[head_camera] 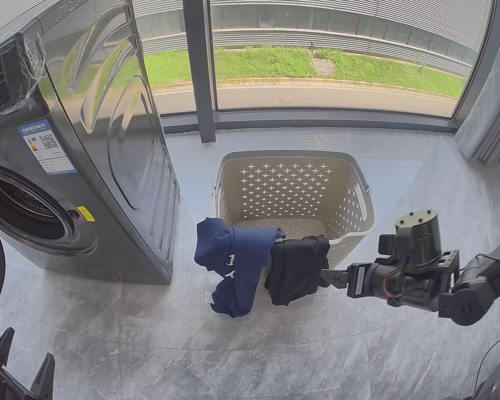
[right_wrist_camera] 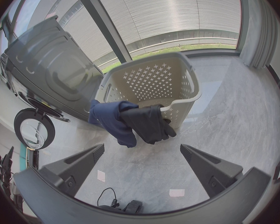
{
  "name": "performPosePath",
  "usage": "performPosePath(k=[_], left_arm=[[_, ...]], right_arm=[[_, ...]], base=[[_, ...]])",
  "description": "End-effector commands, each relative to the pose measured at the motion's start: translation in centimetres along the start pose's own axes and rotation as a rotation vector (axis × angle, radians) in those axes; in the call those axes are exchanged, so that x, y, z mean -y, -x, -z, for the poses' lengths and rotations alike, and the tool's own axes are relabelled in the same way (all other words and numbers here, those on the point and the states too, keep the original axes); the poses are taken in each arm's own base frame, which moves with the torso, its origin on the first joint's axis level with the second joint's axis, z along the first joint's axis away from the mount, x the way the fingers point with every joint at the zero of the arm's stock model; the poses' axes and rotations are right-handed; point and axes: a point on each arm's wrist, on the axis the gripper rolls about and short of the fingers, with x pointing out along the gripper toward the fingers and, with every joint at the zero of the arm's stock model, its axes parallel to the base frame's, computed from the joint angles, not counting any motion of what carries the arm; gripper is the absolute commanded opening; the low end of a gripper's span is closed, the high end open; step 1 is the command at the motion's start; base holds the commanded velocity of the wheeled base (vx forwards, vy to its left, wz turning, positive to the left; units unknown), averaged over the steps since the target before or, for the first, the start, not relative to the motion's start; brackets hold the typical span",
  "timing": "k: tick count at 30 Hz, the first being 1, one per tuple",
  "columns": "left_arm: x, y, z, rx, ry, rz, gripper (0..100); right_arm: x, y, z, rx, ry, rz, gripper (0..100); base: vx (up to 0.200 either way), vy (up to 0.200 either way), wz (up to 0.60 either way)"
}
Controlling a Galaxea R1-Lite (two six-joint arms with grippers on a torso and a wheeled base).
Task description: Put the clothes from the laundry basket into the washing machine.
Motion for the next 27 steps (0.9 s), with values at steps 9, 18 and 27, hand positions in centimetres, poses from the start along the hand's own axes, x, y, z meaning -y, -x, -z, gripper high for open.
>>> performPosePath(k=[9,18,27], left_arm=[[0.0,0.0,0.5,0.001,0.014,0.0,100],[0.0,0.1,0.5,0.003,0.016,0.0,100],[0.0,0.0,0.5,0.001,0.025,-0.001,100]], right_arm=[[-2.8,-8.1,2.5,-0.076,-0.019,0.052,100],[-2.9,-12.2,2.6,-0.058,-0.032,0.088,100],[-2.9,-15.0,3.2,-0.04,-0.046,0.088,100]], base=[[0.0,0.0,0.0],[0.0,0.0,0.0],[0.0,0.0,0.0]])
